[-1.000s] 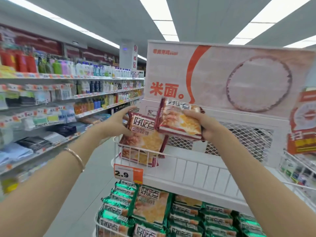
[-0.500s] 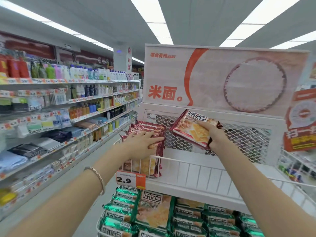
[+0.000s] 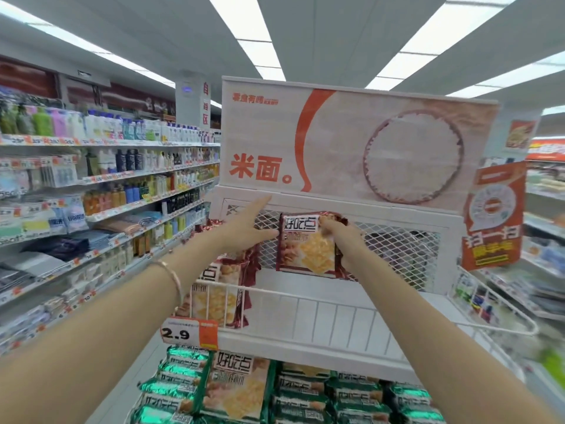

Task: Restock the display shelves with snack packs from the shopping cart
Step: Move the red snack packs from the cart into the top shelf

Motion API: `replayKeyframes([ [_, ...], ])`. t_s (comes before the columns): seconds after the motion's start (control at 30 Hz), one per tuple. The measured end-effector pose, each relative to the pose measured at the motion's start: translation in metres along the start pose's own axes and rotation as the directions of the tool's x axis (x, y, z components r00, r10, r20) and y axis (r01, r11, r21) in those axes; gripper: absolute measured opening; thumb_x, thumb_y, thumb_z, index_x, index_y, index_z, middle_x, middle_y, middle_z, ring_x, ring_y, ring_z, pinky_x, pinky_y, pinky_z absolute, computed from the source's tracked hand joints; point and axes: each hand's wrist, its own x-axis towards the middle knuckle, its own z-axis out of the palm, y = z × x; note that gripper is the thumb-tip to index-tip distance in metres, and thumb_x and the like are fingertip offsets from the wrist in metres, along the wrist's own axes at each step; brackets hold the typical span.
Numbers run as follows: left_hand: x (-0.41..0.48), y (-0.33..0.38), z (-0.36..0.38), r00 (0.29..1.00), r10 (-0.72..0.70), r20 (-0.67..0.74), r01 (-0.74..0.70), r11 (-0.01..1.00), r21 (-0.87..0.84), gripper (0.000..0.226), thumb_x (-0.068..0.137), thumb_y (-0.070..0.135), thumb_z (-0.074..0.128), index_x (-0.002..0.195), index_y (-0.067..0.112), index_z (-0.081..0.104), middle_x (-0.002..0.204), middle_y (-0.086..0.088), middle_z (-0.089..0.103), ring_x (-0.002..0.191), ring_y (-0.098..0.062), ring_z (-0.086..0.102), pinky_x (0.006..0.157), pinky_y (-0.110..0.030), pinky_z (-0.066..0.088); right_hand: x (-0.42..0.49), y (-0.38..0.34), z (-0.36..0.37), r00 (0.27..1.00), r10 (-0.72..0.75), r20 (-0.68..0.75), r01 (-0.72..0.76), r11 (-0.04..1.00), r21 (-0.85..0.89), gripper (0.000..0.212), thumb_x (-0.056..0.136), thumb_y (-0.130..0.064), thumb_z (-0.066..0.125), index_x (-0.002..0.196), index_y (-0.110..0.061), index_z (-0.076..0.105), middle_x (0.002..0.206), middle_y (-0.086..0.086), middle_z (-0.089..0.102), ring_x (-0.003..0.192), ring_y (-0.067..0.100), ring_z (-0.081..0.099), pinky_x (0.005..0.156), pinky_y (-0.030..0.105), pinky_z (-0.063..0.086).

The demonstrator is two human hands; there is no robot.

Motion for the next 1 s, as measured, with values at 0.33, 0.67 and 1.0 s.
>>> replayKeyframes([
  [0.33,0.080,-0.013,0.038,0.964,-0.137,0.228,0.013,0.881,0.474,0.059,0.099,0.016,0.054,0.154,0.026,0.035,0.151,-0.007,0.047,0.132,-0.026,0.048,0.107,-0.030,0.035,0.058,0.048,0.006,0.919,0.195,0.344,-0.120,0.966,-0.229,0.040,0.081,0.016,0.069,0.110,-0.006,0.052,0.088,0.008,0.064,0.076,0.019,0.065,0.059,0.025,0.053],
  [0.67,0.090,-0.030,0.023,0.957,-0.174,0.232,0.003,0.807,0.591,0.055,0.102,0.022,0.049,0.153,0.038,0.035,0.162,-0.007,0.027,0.141,-0.027,0.038,0.115,-0.038,0.031,0.083,0.081,0.016,0.956,-0.079,0.283,0.213,0.850,-0.482,0.031,0.090,-0.022,0.074,0.109,-0.016,0.050,0.112,0.005,0.068,0.098,0.020,0.066,0.090,0.042,0.057],
  [1.0,0.080,-0.052,0.015,0.876,-0.332,0.349,0.011,0.737,0.675,0.108,0.057,0.104,0.025,0.149,0.059,-0.009,0.164,0.006,-0.022,0.152,-0.025,-0.019,0.119,-0.064,-0.003,0.084,0.118,0.012,0.396,-0.213,0.893,0.746,-0.492,-0.448,0.083,0.093,-0.072,0.028,0.157,-0.037,-0.013,0.163,0.011,-0.019,0.148,0.039,-0.022,0.110,0.066,-0.023],
])
